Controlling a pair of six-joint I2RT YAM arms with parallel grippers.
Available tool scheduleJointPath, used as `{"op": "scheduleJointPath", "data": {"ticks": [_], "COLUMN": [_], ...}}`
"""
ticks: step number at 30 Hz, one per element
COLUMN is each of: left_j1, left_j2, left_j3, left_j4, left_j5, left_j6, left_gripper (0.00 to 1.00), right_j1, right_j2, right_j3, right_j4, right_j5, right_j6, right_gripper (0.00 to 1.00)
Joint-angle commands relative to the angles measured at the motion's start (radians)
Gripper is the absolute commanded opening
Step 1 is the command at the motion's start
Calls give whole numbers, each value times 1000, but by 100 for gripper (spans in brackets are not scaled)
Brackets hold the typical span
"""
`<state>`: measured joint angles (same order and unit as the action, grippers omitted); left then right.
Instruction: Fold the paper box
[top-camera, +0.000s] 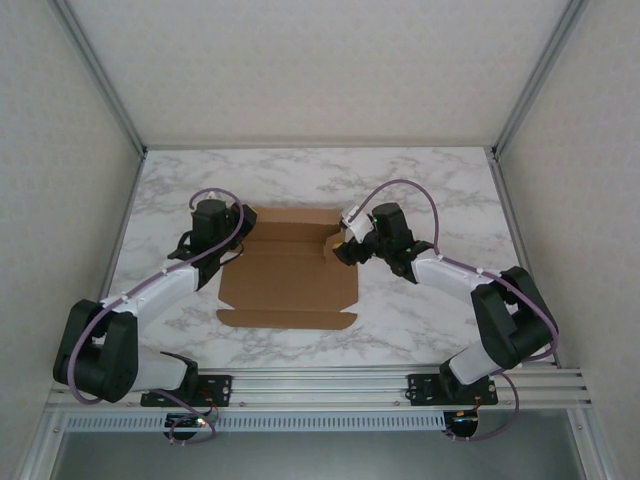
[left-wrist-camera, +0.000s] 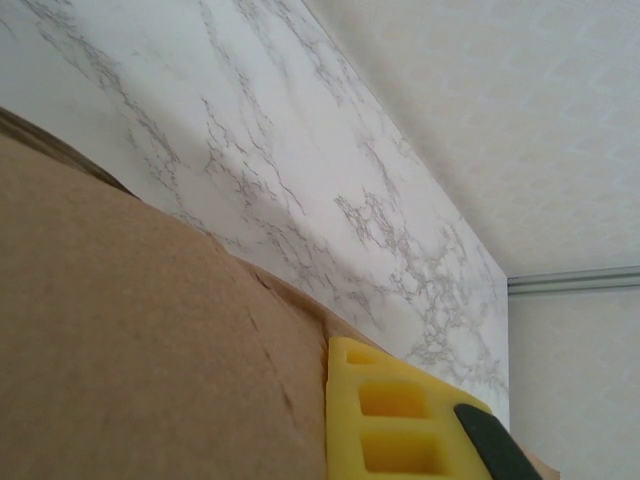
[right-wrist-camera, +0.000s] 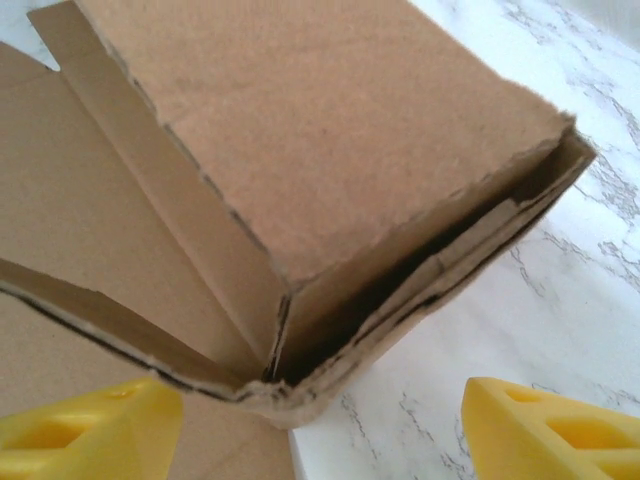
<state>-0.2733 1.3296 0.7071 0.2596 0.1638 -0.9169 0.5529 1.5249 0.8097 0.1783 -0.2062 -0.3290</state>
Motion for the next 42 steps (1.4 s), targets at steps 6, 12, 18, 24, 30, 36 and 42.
{"op": "scheduleJointPath", "data": {"ticks": [6,12,18,24,30,36,42], "left_j1": [-4,-3,-4,-4,-4,-13,-16], "left_j2": [-17,-24,-30,-40,-65,-76,-66], "left_j3": [-26,-30,-28,-32,-58,-78,-74], "left_j4": [-71,-71,-75,-73,-56,-41,-42], "left_j5": [9,9,3,-7,-26,-39,-47], "left_j6": [22,19,6,-12,-51,-96,-126], "left_gripper": [0,0,0,0,0,0,0], "right_j1": [23,68,90,97,113,143,162], "right_j2": [77,108,125,137,168,214,251], "right_j3": [77,98,97,96,124,179,234], "right_j4": [28,15,9,7,-2,-44,-95], "right_j5": [103,241,348,427,514,624,731], "right_j6": [29,11,34,74,130,178,222], "right_gripper": [71,60,43,39,38,28,23]}}
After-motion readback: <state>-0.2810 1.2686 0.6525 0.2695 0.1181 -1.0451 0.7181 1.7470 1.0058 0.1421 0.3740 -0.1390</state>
